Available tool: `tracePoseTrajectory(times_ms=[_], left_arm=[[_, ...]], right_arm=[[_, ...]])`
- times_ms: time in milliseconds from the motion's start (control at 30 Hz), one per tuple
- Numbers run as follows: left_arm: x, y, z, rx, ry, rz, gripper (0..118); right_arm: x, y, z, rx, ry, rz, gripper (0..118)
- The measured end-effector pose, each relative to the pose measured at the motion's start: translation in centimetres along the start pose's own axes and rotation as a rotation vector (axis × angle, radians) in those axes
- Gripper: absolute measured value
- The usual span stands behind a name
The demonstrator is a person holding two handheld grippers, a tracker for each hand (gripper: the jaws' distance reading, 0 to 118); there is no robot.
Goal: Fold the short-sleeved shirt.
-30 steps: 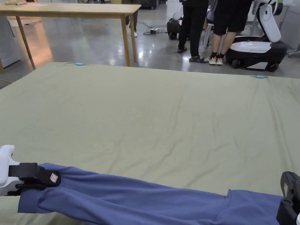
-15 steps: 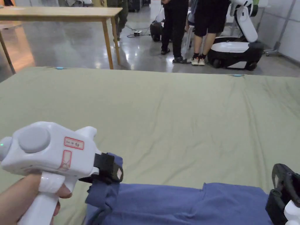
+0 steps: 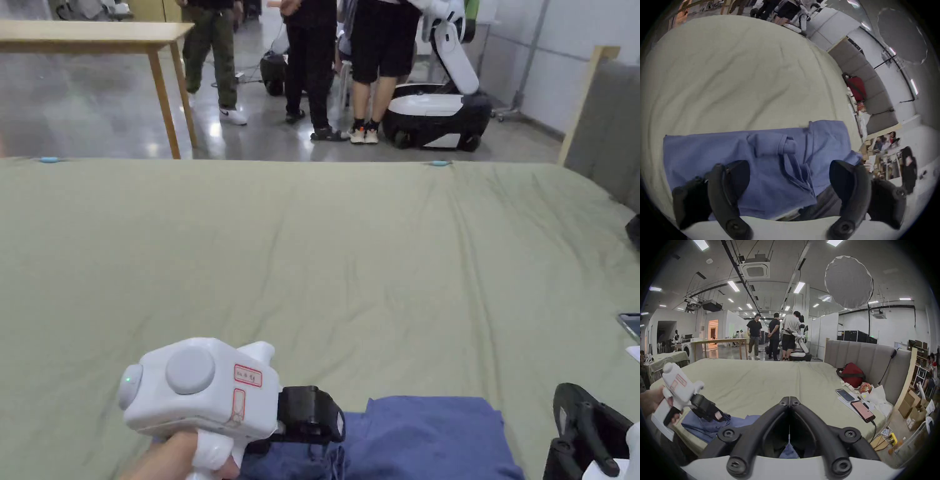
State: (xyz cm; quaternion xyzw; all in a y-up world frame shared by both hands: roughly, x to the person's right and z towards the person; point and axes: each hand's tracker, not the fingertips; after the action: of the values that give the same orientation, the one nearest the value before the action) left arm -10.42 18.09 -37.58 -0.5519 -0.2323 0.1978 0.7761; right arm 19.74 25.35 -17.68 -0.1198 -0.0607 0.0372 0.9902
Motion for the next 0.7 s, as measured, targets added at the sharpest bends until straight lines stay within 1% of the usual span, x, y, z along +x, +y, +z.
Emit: tracePoseTrajectory(times_ms=[33,67,100,167,233,267,400,467,533,567,600,633,700], left_arm=[[-0.5,-0.1,1.3,0.031,-0.035,0.005,78],[-1.1,-0.3,2.9,0.058,-0.061,0.006,32],[-1.9,-0.5,4.3,0.095,-0.084,0.010,0],[-3.1,-0.7,6.5,0.163,-0.028,0.049,0],[-4.6,-0.3,7.4,0.146,-0.026,0.036,0],[-5.2,-0.2,7.3,0.152,-0.026,0.063,0],[-5.4,-0.3,3.4,0.089,-0.029,0.075,0],[-5.0,-0.9,0.0,0.021,-0.100,0.117,0],[-4.3,-2.0,-3.7,-0.044,-0.238,0.163,0],[-3.9,-2.7,-5.4,-0.066,-0.269,0.171,0],[-3.7,-3.1,-6.7,-0.068,-0.229,0.157,0],[-3.7,-3.5,-7.3,-0.061,-0.227,0.150,0],[-3.7,-3.0,-6.1,-0.021,-0.295,0.191,0]], right_arm=[[0.0,-0.1,-0.2,-0.004,0.001,-0.002,0],[-0.1,-0.1,-0.4,-0.009,0.006,-0.004,0],[-0.2,-0.1,-0.6,-0.010,0.011,-0.007,0],[-0.6,-0.3,-1.0,-0.014,0.023,-0.008,0],[-1.1,-0.4,-1.4,-0.019,0.037,-0.005,0],[-1.4,-0.5,-1.6,-0.021,0.046,-0.004,0],[-2.3,-0.6,-1.8,-0.028,0.071,0.000,0],[-2.5,-0.6,-1.6,-0.030,0.074,0.007,0],[-2.6,-0.6,-1.4,-0.032,0.073,0.021,0],[-2.5,-0.6,-1.2,-0.034,0.075,0.022,0],[-2.5,-0.7,-0.9,-0.036,0.076,0.020,0],[-2.5,-0.7,-0.8,-0.040,0.072,0.023,0],[-2.4,-0.9,-0.6,-0.047,0.067,0.034,0]])
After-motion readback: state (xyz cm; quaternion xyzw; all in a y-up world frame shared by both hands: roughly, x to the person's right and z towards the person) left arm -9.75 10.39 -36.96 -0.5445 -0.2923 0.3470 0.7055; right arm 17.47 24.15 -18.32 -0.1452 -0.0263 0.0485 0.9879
